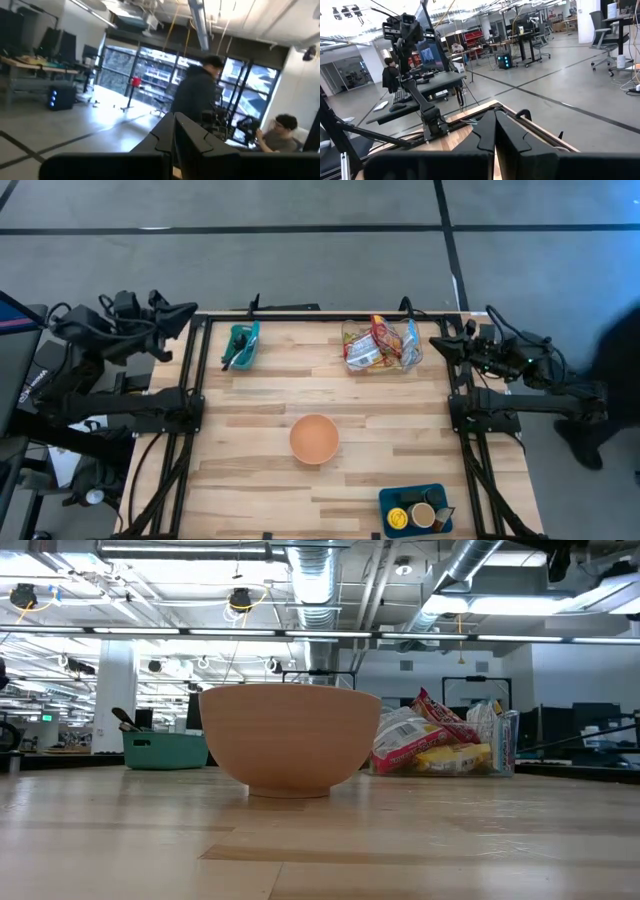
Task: Pick & Place Food Item
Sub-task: Return to Home Position
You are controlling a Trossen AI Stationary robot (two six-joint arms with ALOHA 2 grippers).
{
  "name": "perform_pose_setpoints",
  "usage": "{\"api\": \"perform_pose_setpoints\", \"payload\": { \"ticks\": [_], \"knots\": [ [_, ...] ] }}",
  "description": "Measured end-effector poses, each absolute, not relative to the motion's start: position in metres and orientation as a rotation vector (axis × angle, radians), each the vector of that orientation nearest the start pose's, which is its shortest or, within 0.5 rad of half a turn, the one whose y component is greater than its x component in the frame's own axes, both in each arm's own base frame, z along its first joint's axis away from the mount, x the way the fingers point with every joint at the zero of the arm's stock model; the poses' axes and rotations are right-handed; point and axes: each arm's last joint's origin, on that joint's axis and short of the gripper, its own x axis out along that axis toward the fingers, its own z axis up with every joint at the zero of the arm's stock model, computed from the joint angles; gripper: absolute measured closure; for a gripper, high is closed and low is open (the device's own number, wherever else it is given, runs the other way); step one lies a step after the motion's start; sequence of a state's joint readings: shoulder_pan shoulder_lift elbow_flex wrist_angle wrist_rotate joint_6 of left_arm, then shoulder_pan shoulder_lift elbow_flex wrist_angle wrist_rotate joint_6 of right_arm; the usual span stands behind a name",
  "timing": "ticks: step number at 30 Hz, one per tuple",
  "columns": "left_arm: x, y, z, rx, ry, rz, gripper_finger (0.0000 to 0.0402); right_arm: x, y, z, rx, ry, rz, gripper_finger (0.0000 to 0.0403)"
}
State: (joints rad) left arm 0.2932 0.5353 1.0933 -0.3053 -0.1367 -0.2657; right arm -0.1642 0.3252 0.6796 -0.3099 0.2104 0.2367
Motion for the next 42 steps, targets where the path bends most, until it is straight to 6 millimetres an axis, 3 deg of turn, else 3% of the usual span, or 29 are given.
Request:
{"api": "perform_pose_setpoints", "payload": {
  "ticks": [9, 18, 32, 37, 42],
  "knots": [
    [0.027, 0.013, 0.408, -0.26, -0.442, 0.397, 0.0396, 0.073, -0.018, 0.333, 0.235, -0.085, -0.368, 0.0403],
    [0.017, 0.011, 0.365, -0.263, -0.487, 0.404, 0.0396, 0.073, -0.018, 0.332, 0.26, -0.082, -0.367, 0.0403],
    [0.031, 0.016, 0.315, -0.296, -0.539, 0.421, 0.0396, 0.073, -0.018, 0.33, 0.26, -0.059, -0.372, 0.0403],
    [0.043, 0.019, 0.3, -0.299, -0.562, 0.417, 0.0396, 0.071, -0.018, 0.344, 0.232, -0.193, -0.361, 0.0403],
    [0.054, 0.023, 0.283, -0.313, -0.593, 0.405, 0.0396, 0.053, -0.017, 0.366, 0.185, -0.294, -0.408, 0.0403]
  ]
}}
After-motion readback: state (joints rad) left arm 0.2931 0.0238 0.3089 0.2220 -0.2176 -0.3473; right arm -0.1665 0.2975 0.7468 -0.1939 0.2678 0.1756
